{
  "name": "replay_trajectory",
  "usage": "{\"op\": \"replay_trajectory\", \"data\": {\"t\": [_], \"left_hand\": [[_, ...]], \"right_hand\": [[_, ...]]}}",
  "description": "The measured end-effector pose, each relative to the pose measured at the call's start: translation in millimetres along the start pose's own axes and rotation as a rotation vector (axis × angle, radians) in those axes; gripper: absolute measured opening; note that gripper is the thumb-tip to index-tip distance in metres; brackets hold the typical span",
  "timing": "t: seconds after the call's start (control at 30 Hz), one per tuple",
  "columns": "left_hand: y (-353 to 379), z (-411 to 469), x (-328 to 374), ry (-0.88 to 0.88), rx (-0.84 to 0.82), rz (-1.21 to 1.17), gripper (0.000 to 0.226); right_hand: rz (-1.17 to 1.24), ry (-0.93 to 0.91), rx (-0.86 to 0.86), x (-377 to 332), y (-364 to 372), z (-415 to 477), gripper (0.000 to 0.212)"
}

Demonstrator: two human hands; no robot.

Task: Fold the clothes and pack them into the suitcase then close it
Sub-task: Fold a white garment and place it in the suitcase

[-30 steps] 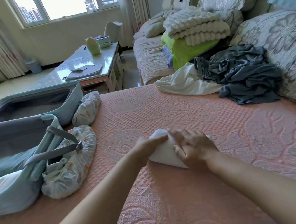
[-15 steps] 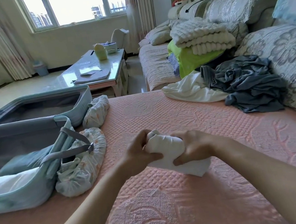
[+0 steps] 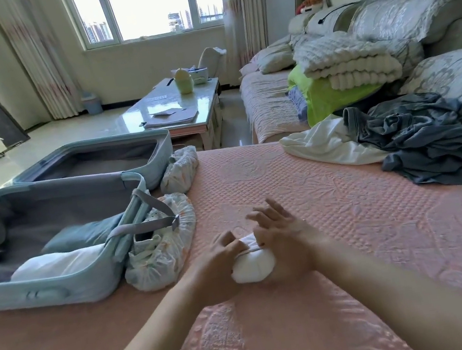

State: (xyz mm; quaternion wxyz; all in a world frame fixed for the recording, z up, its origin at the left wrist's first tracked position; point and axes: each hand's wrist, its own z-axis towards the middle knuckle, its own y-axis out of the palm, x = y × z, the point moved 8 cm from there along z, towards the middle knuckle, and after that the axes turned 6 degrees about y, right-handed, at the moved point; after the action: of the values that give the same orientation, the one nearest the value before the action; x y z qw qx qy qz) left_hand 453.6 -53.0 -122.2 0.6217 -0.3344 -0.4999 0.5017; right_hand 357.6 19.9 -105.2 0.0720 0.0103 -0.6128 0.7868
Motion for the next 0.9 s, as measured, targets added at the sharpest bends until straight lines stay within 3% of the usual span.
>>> {"op": "replay_trajectory", "data": {"t": [0.1,0.17,0.3,0.43,0.57,0.73,0.9], "left_hand": [[-0.7,-1.9,11.4,0.110,0.011,0.030,0.042],[2.3,-4.1,17.7,0.146,-0.008,0.051,0.045],[-0.4,-6.9,21.9,0.096,-0.017,0.028,0.055],[-2.8,-6.6,10.6,-0.001,-0.069,-0.012,0.068],[-20.1,-2.9,-7.6,-0.078,-0.046,0.000,0.066],[-71.4,-5.7,-28.3,-0.078,0.073,0.023,0.059],[-149.1,-36.4,-80.1,-0.208,0.203,0.055,0.061]], "right_hand": [[0.076,0.173,-0.286,16.6,7.3,-7.2,0.108],[-0.028,0.202,-0.339,19.1,9.9,-9.5,0.117],[-0.123,0.099,-0.238,6.6,11.3,-11.7,0.087],[-0.014,0.123,-0.292,7.5,18.2,-16.0,0.079],[0.007,0.111,-0.226,1.4,6.5,-5.4,0.063],[0.128,0.111,-0.112,-13.0,-20.2,29.3,0.060],[0.135,-0.021,0.045,-53.4,-73.4,107.6,0.061]]}}
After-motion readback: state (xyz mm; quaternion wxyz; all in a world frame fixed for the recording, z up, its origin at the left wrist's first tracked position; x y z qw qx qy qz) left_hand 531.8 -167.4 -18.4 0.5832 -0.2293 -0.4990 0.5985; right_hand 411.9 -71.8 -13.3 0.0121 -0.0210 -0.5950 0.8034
